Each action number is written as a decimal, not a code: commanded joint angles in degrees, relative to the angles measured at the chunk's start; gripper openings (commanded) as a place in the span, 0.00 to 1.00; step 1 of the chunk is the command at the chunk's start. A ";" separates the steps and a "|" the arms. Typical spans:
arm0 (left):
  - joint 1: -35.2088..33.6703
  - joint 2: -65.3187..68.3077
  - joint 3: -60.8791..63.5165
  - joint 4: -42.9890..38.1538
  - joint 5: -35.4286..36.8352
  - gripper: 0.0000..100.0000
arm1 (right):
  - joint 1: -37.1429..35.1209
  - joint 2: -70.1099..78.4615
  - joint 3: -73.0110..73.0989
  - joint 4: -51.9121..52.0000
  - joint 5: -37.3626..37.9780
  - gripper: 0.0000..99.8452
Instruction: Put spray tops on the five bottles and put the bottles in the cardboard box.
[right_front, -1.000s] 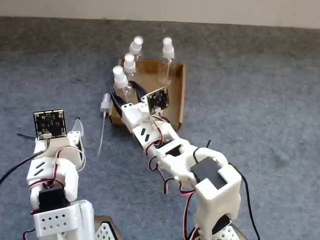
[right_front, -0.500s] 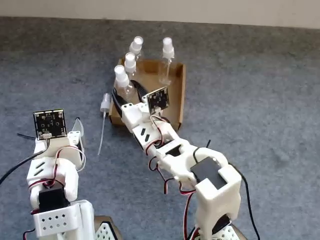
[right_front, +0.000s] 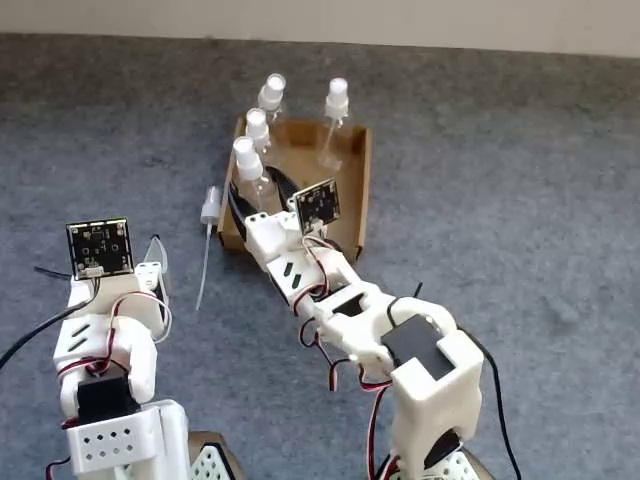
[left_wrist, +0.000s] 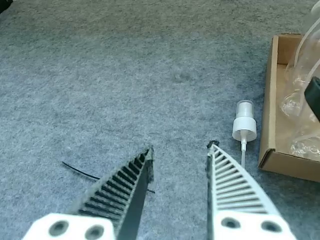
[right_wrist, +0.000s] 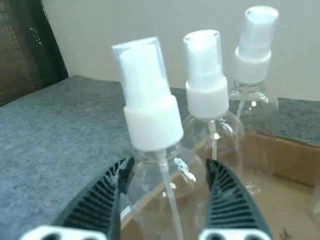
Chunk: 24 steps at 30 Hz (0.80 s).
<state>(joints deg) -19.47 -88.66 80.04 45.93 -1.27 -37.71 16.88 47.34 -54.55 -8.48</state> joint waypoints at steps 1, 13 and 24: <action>1.10 -0.66 -0.22 -1.32 0.26 0.17 | -0.57 -0.84 0.13 -1.54 0.00 0.11; 1.10 -0.66 -0.22 -1.32 0.26 0.17 | -0.48 -0.84 0.22 -1.45 0.00 0.22; 1.10 -0.66 -0.22 -1.32 0.26 0.17 | -0.40 -0.84 0.22 -1.36 0.18 0.23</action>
<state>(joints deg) -19.47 -88.66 80.04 45.93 -1.27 -37.89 16.88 47.43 -54.55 -8.48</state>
